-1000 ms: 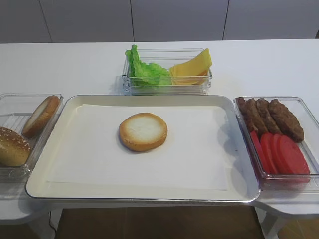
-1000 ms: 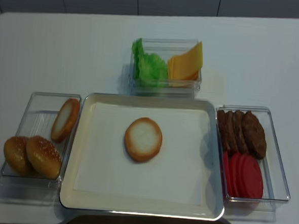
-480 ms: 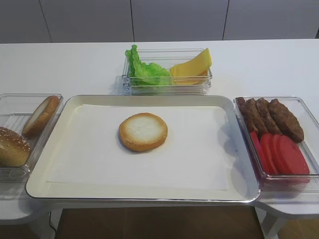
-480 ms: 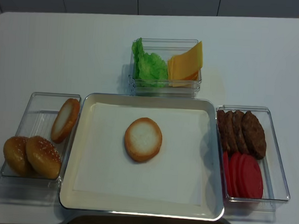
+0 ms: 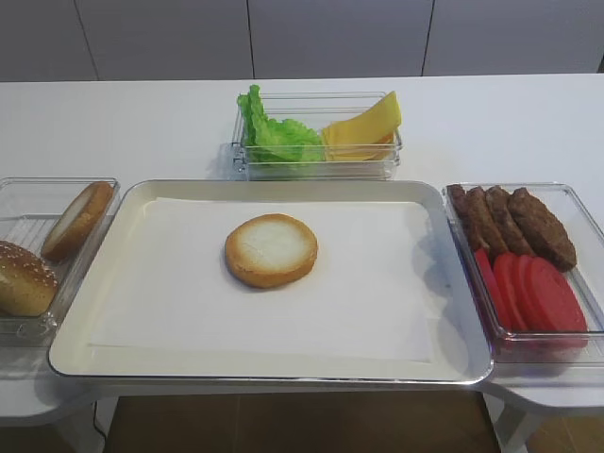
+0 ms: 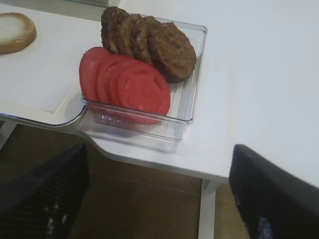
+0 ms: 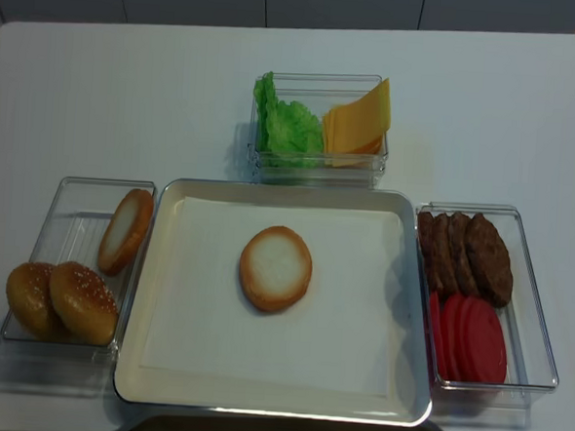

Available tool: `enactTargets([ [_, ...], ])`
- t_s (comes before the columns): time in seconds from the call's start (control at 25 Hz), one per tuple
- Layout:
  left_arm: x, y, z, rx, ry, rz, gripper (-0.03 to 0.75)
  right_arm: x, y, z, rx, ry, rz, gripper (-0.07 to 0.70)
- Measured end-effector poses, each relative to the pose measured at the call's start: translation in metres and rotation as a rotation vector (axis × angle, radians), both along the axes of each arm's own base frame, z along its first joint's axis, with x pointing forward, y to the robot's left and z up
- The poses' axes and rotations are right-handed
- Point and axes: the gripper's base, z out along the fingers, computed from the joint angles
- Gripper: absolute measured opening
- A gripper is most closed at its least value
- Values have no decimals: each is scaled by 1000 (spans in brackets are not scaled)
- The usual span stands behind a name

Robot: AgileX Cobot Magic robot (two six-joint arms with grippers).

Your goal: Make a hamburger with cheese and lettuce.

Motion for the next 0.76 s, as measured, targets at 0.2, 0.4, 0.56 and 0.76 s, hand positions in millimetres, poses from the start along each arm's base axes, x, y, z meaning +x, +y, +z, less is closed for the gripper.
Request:
enactTargets([
  [0.2, 0, 0, 0, -1, -2, 0, 339, 0, 0, 0, -1, 0, -1, 696],
  [0.4, 0, 0, 0, -1, -2, 0, 339, 0, 0, 0, -1, 0, -1, 696],
  [0.56, 0, 0, 0, -1, -2, 0, 339, 0, 0, 0, -1, 0, -1, 696],
  [0.76, 0, 0, 0, -1, -2, 0, 339, 0, 0, 0, -1, 0, -1, 696],
])
